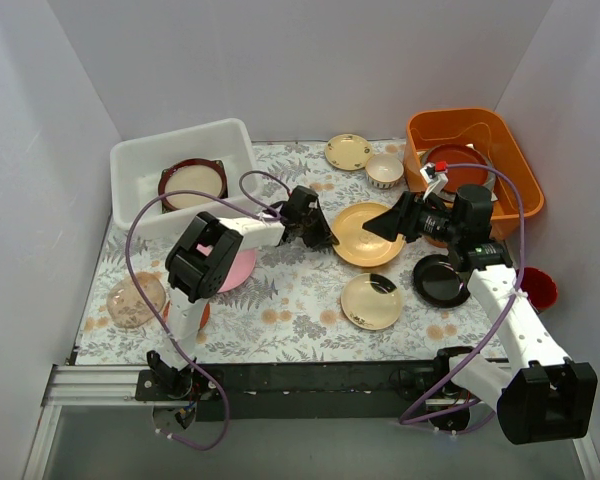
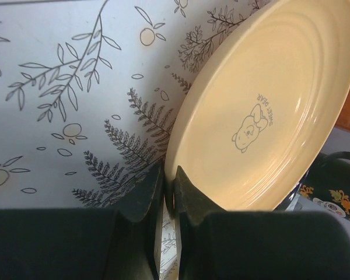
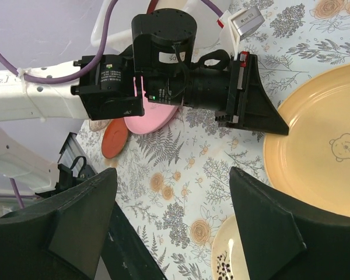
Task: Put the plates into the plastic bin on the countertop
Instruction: Pick up the plate at the center of the board, then place the plate in the plastic bin.
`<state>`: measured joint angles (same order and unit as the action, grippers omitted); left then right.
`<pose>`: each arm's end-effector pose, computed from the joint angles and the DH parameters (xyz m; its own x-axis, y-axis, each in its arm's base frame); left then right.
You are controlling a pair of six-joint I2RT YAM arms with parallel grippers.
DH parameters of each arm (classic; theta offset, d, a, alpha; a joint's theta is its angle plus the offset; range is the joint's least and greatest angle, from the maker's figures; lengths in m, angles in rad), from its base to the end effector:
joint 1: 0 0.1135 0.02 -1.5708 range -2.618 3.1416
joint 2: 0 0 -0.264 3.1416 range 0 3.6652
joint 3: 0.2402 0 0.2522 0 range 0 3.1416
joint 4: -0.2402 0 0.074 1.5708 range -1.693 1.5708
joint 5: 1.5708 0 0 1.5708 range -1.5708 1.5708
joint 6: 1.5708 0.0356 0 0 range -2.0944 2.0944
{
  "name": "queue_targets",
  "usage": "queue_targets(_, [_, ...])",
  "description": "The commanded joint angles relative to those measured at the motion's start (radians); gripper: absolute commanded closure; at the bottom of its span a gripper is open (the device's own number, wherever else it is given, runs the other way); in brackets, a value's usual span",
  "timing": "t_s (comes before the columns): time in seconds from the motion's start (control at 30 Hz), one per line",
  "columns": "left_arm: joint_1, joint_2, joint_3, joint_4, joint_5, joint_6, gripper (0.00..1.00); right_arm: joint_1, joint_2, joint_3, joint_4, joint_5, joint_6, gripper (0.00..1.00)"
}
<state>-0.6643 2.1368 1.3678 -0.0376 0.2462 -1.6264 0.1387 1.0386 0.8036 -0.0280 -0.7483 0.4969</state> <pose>0.3524 -0.2870 0.1307 -0.6980 -0.6833 0.2141 -0.6081 0.4077 -0.6811 0.2293 0.0565 0.3163 -0.5848 0.2711 -0.7645 -0.5383 0.5753 0.6158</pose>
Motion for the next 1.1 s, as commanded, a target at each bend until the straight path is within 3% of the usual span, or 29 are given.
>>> queue_targets(0.0, [0.017,-0.093,0.074,-0.087,-0.022,0.051,1.0,-0.002,-0.026,0.017,0.03,-0.017,-0.006,0.14])
queue_targets(0.57, [0.141,-0.296,0.177,-0.203,-0.031,0.129,1.0,-0.004,-0.041,0.019,0.03,-0.011,-0.003,0.1])
queue_targets(1.07, [0.376,-0.482,0.145,-0.306,-0.03,0.189,1.0,-0.004,-0.049,0.006,0.03,-0.017,0.0,0.1])
